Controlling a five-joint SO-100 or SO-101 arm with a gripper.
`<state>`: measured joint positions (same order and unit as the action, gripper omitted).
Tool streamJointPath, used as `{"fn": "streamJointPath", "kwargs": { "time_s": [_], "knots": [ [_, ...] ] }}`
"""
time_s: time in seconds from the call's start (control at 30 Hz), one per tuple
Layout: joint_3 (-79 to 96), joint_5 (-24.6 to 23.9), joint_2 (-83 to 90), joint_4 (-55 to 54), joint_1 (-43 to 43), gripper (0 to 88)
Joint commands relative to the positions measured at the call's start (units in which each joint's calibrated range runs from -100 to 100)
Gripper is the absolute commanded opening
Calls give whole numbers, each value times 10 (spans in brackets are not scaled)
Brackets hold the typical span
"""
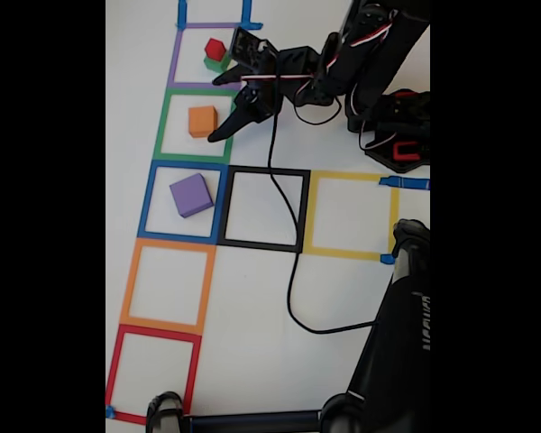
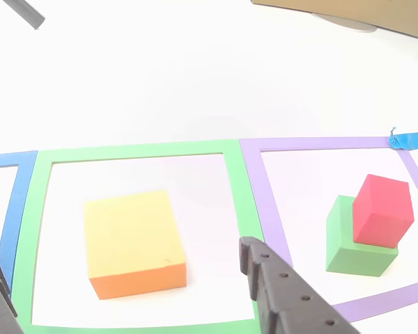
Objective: Tower of hanoi
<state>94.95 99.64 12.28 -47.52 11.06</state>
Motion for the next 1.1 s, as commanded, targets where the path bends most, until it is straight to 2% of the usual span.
{"fn": "streamJointPath", "kwargs": {
  "time_s": [0.0,0.4,0.9,1.07],
  "knots": [
    [-31,4,-83,-80,1,411],
    [-167,4,-299,-177,-6,405],
    [-195,4,-332,-175,-48,354],
    [-196,4,-334,-169,-54,313]
  ]
}}
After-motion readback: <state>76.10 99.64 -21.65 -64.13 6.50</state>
